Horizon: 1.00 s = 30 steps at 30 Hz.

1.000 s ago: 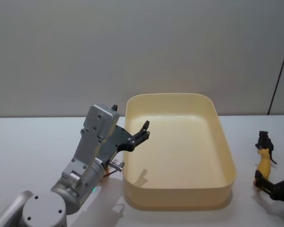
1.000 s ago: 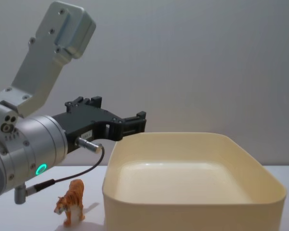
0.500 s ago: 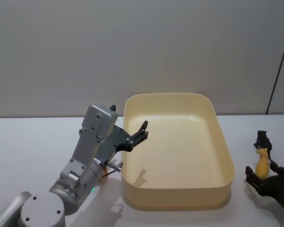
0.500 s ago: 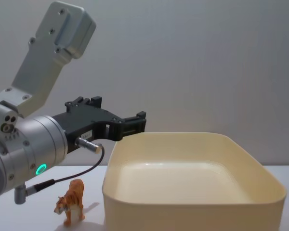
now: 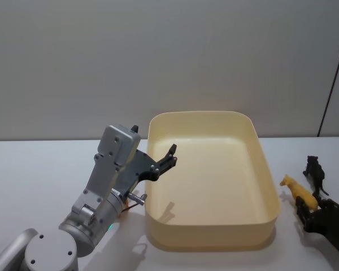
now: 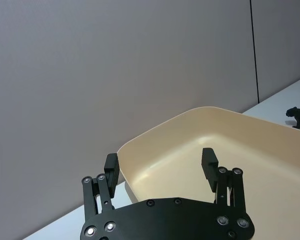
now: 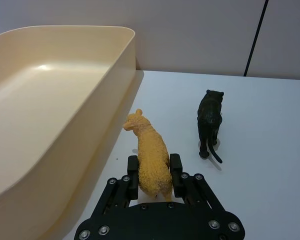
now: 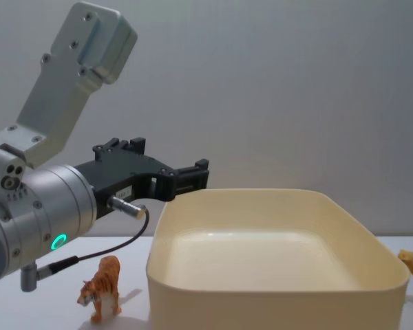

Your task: Pick up the toy alternately with two hands and place it into the central storage box.

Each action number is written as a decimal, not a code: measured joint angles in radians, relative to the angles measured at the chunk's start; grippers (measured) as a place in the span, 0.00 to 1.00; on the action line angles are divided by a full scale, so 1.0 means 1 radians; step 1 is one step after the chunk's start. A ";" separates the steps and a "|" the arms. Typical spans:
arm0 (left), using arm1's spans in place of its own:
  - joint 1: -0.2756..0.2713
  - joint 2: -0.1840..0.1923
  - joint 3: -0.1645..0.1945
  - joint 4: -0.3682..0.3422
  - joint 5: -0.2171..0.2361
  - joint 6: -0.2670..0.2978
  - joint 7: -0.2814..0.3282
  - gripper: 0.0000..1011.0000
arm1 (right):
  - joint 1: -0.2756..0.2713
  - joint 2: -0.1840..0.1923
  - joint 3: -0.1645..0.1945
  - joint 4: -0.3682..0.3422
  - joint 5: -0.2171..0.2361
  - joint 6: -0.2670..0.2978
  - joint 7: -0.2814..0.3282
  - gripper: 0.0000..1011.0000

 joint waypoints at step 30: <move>0.000 0.000 0.000 0.000 0.000 0.000 0.000 0.99 | 0.030 0.016 0.031 -0.086 -0.060 -0.156 -0.004 0.34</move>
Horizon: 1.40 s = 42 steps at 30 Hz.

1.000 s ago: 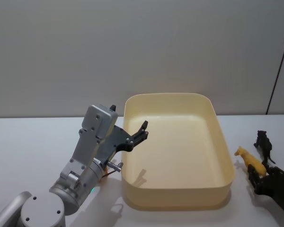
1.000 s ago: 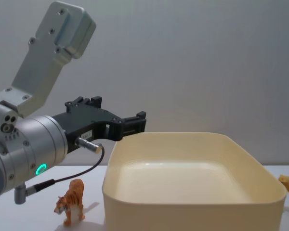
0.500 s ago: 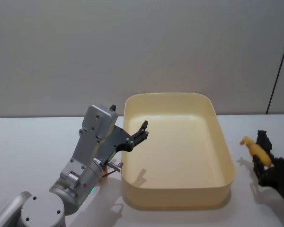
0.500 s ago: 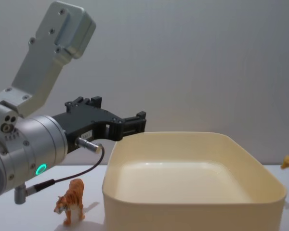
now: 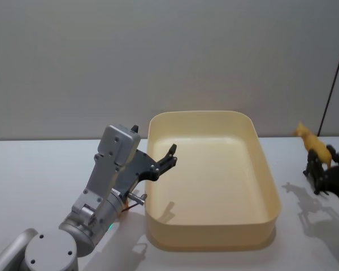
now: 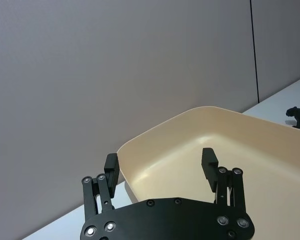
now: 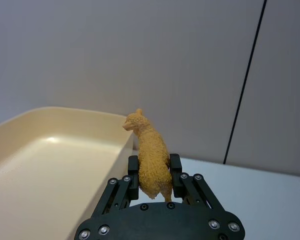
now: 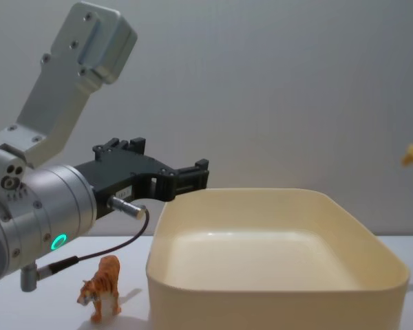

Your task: Pick up the toy alternately with two hands and place it into the central storage box.

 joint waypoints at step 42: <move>0.000 0.000 0.000 0.000 0.000 0.000 0.000 0.99 | 0.316 -0.138 -0.098 0.232 -0.056 0.147 0.428 0.93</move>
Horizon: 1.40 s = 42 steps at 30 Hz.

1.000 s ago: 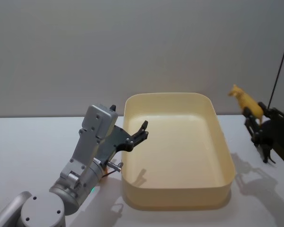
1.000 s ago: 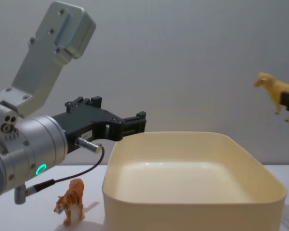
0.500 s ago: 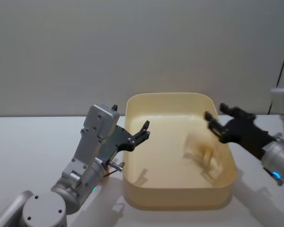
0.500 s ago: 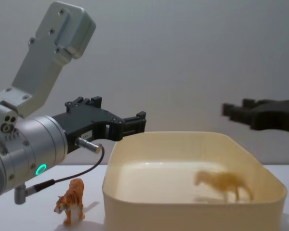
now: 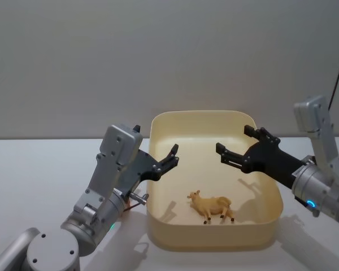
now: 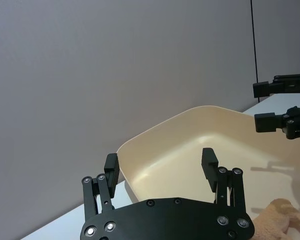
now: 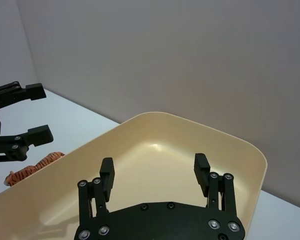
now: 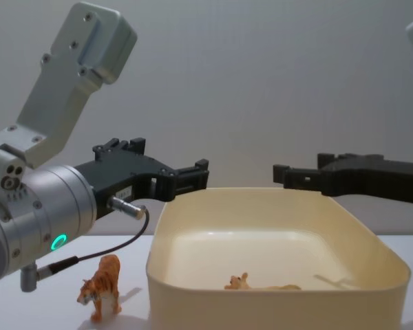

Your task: Pick up the toy alternately with two hands and place it into the central storage box.

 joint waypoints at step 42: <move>0.000 0.000 0.000 0.000 0.000 0.000 0.000 0.99 | -0.394 0.261 0.217 -0.293 0.187 -0.008 -0.267 0.99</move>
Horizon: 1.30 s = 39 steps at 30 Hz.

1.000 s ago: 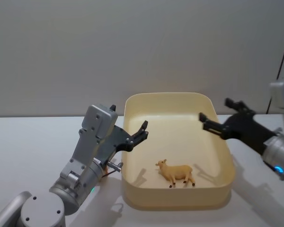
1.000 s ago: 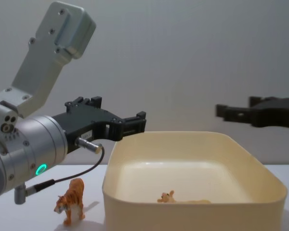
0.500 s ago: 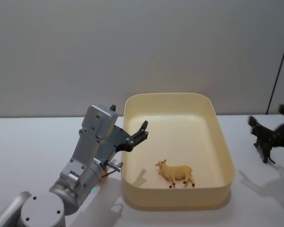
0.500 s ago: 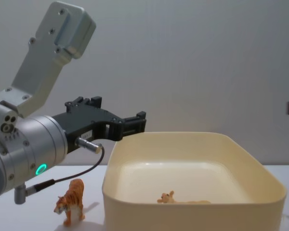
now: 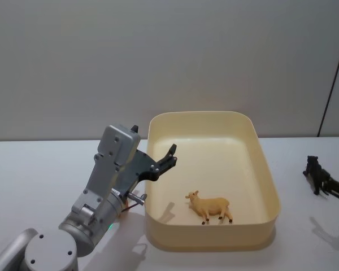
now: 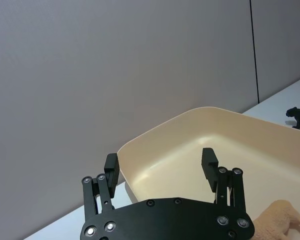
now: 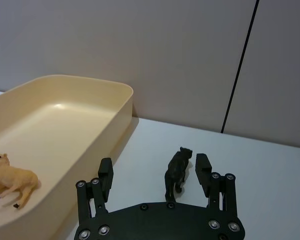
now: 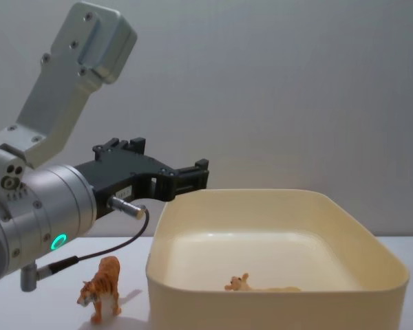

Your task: Pick up the toy alternately with two hands and place it into the central storage box.

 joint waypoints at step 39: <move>0.000 0.000 0.000 0.000 0.000 0.000 0.000 0.99 | 0.222 -0.142 -0.100 0.353 -0.129 -0.016 -0.047 0.99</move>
